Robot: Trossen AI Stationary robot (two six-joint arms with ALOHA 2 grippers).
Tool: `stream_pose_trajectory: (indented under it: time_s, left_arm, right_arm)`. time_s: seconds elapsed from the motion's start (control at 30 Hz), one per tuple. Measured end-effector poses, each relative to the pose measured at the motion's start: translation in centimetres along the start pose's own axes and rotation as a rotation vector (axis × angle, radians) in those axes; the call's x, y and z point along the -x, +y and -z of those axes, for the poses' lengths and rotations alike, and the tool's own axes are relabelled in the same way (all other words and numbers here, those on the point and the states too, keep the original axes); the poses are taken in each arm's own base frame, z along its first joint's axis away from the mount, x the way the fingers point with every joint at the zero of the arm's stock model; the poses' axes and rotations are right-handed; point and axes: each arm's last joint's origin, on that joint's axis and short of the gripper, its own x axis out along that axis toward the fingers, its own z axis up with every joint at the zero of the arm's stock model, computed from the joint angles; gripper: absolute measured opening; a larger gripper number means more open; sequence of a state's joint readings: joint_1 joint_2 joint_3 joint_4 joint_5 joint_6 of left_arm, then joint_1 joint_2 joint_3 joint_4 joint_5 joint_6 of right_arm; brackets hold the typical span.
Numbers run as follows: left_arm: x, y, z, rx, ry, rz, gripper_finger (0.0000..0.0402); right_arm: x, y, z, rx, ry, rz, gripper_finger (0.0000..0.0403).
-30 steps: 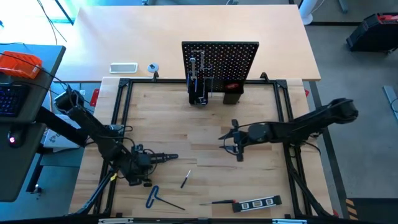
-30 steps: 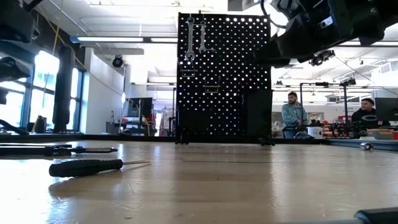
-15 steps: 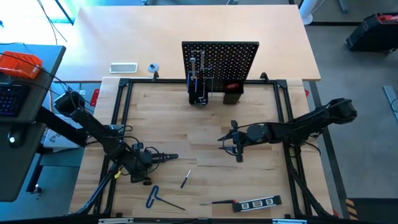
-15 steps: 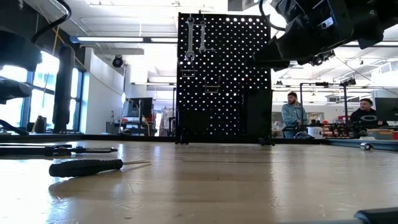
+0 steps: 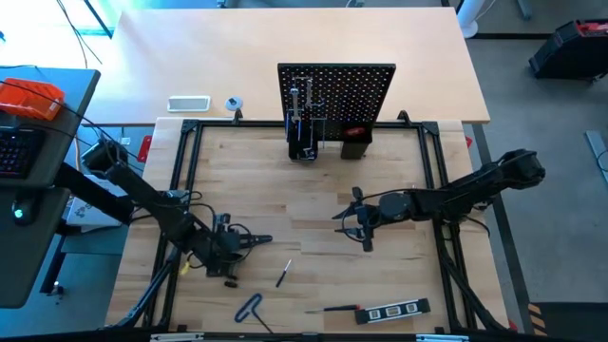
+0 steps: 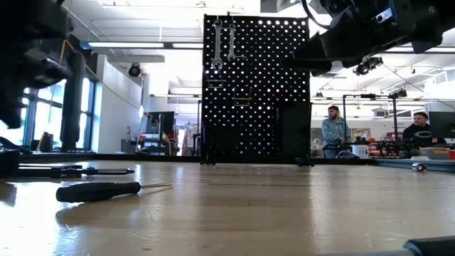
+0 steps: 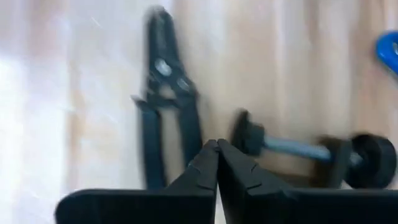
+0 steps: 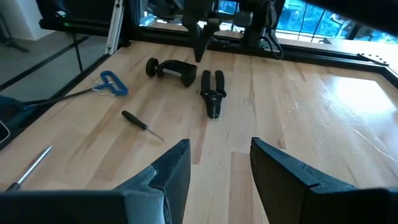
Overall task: Hang tools onto peg board
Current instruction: Hang the clamp on the pegboard
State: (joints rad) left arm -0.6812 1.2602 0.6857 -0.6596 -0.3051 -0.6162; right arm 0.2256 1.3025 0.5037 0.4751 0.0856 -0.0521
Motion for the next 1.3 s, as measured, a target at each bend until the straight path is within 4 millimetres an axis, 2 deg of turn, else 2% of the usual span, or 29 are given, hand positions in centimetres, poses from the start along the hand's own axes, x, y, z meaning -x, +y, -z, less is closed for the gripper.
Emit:
stream_pose_trajectory:
  time_s: [0.1,0.2,0.3,0.43,0.63,0.8,0.97,1.1,1.3]
  left_arm:
    - [0.2,0.9,-1.0,-0.027,-0.015,-0.061,0.0004]
    - [-0.1,2.0,-1.2,-0.008,0.032,-0.079,0.0003]
    - [-0.2,1.9,-1.4,-0.011,0.072,0.041,0.0000]
    - [-0.1,0.9,-1.5,0.018,0.082,0.182,0.0017]
    - [1.0,-2.3,-1.3,0.028,-0.024,0.325,0.0080]
    - [1.8,-4.7,-0.5,0.048,-0.149,0.323,0.0152]
    - [0.2,-6.5,0.6,0.044,-0.104,0.274,0.0222]
    - [-1.0,-7.3,0.6,0.015,-0.041,0.212,0.0266]
    - [-2.3,-7.7,0.7,0.004,0.056,0.156,0.0281]
  right_arm:
    - [0.0,0.0,0.0,-0.003,0.000,0.000,0.0161]
    - [0.0,0.0,0.1,-0.020,0.008,0.015,0.0161]
    - [0.0,0.1,0.2,-0.039,0.025,0.011,0.0161]
    - [0.0,0.4,0.4,-0.043,0.041,0.000,0.0161]
    - [0.1,0.5,0.4,-0.034,0.040,0.000,0.0161]
    - [0.1,0.5,0.4,-0.016,0.041,0.000,0.0161]
    - [0.1,0.5,0.4,-0.014,0.043,0.000,0.0161]
    - [0.1,0.5,0.4,-0.015,0.043,0.000,0.0161]
    - [0.1,0.5,0.4,-0.018,0.044,0.000,0.0161]
